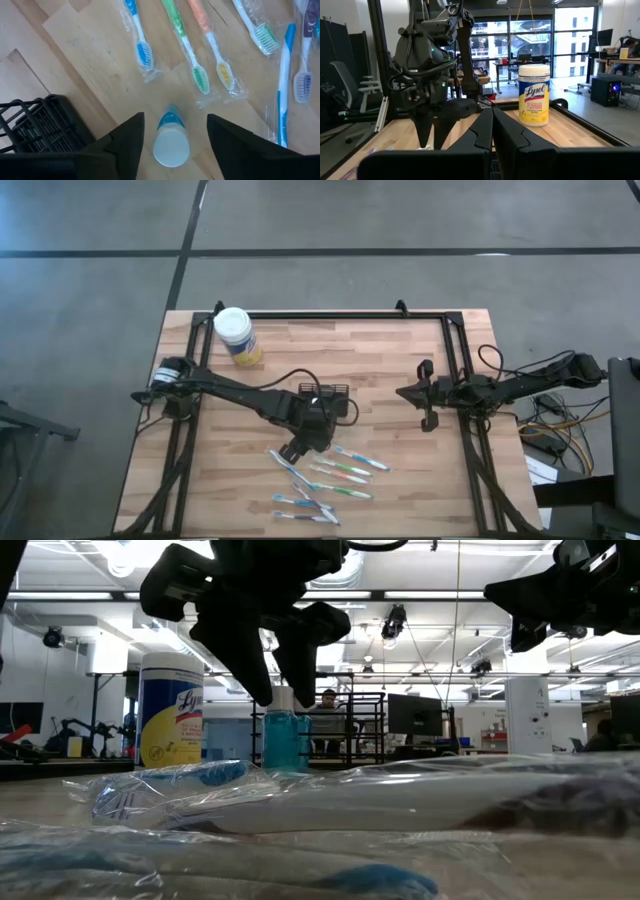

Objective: Pick & Place toothbrushing station
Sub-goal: Put the blue mouthwash into the wire organizer

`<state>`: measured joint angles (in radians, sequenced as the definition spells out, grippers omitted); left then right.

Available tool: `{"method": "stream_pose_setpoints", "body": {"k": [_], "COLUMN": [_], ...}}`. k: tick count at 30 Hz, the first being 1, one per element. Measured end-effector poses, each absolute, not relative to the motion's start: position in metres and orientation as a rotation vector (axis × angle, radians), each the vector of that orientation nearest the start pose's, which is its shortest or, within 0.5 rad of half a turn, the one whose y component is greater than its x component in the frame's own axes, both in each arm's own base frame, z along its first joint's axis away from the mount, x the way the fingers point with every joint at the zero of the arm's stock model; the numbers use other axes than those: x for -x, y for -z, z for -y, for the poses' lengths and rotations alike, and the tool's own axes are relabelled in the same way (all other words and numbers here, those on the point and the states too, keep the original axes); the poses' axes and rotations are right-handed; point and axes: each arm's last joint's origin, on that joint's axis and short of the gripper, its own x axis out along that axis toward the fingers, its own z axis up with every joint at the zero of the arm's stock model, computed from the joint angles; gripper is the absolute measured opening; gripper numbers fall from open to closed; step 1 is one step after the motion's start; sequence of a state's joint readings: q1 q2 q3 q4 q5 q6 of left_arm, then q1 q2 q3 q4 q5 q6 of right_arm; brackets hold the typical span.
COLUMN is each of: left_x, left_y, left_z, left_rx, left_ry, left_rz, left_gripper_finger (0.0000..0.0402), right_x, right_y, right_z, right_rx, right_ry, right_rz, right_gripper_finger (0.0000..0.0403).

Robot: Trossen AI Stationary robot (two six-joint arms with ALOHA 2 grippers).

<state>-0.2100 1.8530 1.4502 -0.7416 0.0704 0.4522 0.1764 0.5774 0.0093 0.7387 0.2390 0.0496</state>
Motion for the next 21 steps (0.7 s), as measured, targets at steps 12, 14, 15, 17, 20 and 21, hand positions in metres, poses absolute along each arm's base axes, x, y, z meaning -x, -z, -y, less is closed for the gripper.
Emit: {"method": "stream_pose_setpoints", "body": {"k": [12,14,15,17,20,21], "left_x": [-0.3714,-0.3708,-0.3705,-0.3705,-0.3701,-0.3697], "left_y": [-0.2255,-0.2238,-0.2231,-0.2229,-0.2245,-0.2257], "left_z": [0.0809,0.0808,0.0808,0.0808,0.0809,0.0808], "left_rx": [-0.500,-0.504,-0.508,-0.515,-0.523,-0.525], "left_ry": [0.523,0.526,0.529,0.533,0.537,0.537], "left_rz": [-1.091,-1.094,-1.095,-1.093,-1.083,-1.080], "left_gripper_finger": [0.0126,0.0120,0.0116,0.0108,0.0100,0.0100], "right_x": [-0.1313,-0.1313,-0.1312,-0.1312,-0.1313,-0.1312], "right_y": [-0.1826,-0.1826,-0.1826,-0.1826,-0.1826,-0.1826], "right_z": [-0.0164,-0.0164,-0.0164,-0.0164,-0.0164,-0.0164], "right_rx": [-0.084,-0.084,-0.084,-0.084,-0.084,-0.084], "right_ry": [0.058,0.059,0.058,0.058,0.058,0.059], "right_rz": [0.168,0.168,0.168,0.168,0.168,0.168], "right_gripper_finger": [0.0008,0.0008,0.0008,0.0008,0.0008,0.0008]}}
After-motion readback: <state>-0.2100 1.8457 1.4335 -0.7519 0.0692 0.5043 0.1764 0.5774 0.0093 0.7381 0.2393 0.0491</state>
